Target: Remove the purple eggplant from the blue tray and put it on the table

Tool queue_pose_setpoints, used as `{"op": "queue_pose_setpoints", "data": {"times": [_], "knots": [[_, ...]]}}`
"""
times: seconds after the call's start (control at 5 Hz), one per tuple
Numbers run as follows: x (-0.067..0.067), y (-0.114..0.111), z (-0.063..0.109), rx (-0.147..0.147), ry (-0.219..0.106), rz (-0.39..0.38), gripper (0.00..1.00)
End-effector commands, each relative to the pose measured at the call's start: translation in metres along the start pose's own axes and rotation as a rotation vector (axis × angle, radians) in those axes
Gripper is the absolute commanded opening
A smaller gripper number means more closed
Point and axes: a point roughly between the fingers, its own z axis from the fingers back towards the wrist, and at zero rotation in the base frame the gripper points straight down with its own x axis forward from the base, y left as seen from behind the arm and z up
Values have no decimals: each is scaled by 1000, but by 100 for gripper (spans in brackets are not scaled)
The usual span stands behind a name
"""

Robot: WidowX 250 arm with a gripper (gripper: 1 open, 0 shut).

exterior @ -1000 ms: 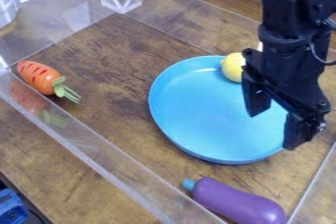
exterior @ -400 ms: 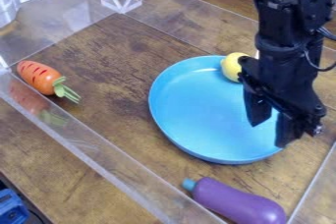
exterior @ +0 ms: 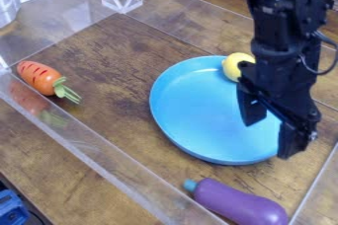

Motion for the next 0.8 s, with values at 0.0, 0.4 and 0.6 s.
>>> {"op": "queue_pose_setpoints", "data": {"times": [0.0,0.4,0.6], "knots": [[11,-2,20,13,-76,-64,100],[13,-8,17,3,-76,-139,100],[13,-9,17,10,-77,-140,100]]}}
